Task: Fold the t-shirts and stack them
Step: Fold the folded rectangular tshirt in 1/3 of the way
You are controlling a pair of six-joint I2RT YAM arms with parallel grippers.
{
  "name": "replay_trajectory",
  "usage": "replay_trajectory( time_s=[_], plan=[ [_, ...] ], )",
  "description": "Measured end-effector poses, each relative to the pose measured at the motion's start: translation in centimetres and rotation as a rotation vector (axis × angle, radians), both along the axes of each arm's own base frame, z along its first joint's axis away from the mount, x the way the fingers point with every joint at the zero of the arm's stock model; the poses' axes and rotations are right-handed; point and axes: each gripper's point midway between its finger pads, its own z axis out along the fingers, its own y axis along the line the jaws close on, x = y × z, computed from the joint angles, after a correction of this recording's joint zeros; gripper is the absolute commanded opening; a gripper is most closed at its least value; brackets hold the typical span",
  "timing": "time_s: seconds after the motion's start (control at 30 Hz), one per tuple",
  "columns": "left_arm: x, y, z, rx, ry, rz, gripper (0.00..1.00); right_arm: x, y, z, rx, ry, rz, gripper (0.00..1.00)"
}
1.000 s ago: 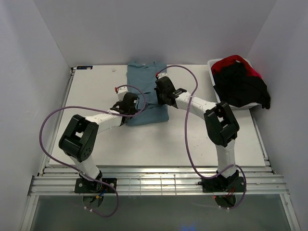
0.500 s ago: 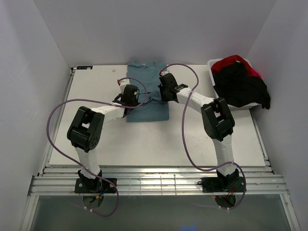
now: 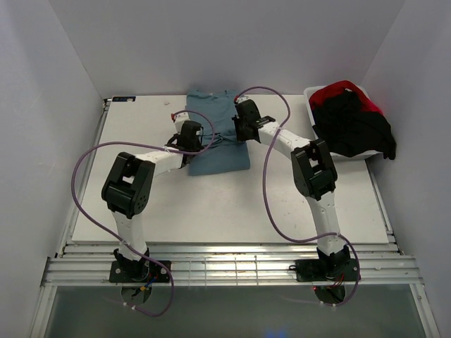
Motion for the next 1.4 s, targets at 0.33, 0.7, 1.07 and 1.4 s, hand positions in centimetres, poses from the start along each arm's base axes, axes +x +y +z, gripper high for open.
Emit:
replay_trajectory(
  time_s=[0.33, 0.7, 1.07, 1.4],
  plan=[
    [0.2, 1.5, 1.4, 0.032, -0.054, 0.053, 0.94, 0.6, -0.7, -0.9, -0.029, 0.005, 0.015, 0.51],
    [-0.1, 0.3, 13.5, -0.072, -0.312, 0.039, 0.76, -2.0, -2.9, 8.7, 0.012, -0.142, 0.022, 0.45],
    [-5.6, -13.4, 2.9, -0.118, -0.09, -0.324, 0.0, -6.0, -0.5, 5.9, 0.152, -0.037, 0.169, 0.08],
    [-6.1, -13.3, -3.1, -0.092, 0.014, -0.346, 0.0, -7.6, 1.1, 3.5, 0.209, 0.044, 0.251, 0.08]
  ],
)
